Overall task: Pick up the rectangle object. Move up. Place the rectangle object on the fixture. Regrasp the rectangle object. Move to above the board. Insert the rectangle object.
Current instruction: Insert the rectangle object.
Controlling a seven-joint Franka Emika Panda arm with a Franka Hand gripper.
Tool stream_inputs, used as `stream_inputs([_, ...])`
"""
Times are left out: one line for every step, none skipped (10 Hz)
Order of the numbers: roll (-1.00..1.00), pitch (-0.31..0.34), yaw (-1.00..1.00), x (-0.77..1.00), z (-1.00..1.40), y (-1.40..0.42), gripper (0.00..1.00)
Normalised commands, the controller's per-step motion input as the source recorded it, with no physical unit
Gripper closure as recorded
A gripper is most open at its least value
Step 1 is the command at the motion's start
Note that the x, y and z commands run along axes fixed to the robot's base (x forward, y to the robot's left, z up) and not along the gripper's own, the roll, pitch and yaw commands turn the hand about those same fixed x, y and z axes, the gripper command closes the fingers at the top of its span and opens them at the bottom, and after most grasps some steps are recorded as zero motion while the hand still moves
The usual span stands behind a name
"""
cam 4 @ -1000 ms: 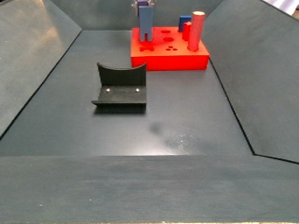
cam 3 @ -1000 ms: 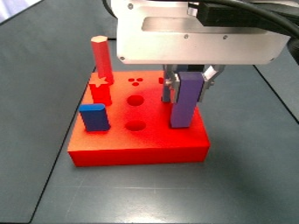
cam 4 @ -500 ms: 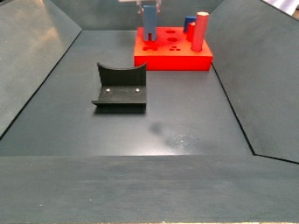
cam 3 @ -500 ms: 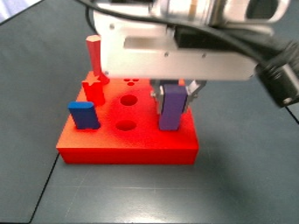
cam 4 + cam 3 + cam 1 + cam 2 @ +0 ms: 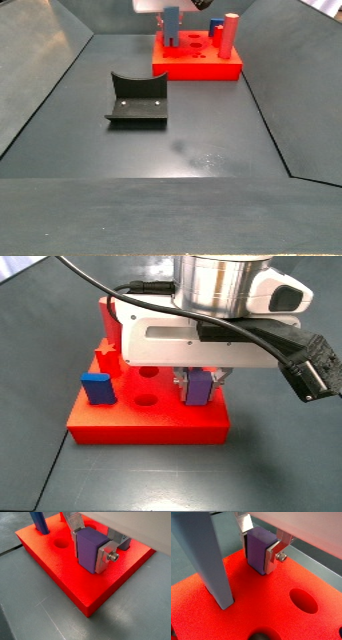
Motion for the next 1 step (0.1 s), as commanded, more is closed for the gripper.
stream_inputs([0.0,0.0,0.0,0.0,0.0,0.0,1.0])
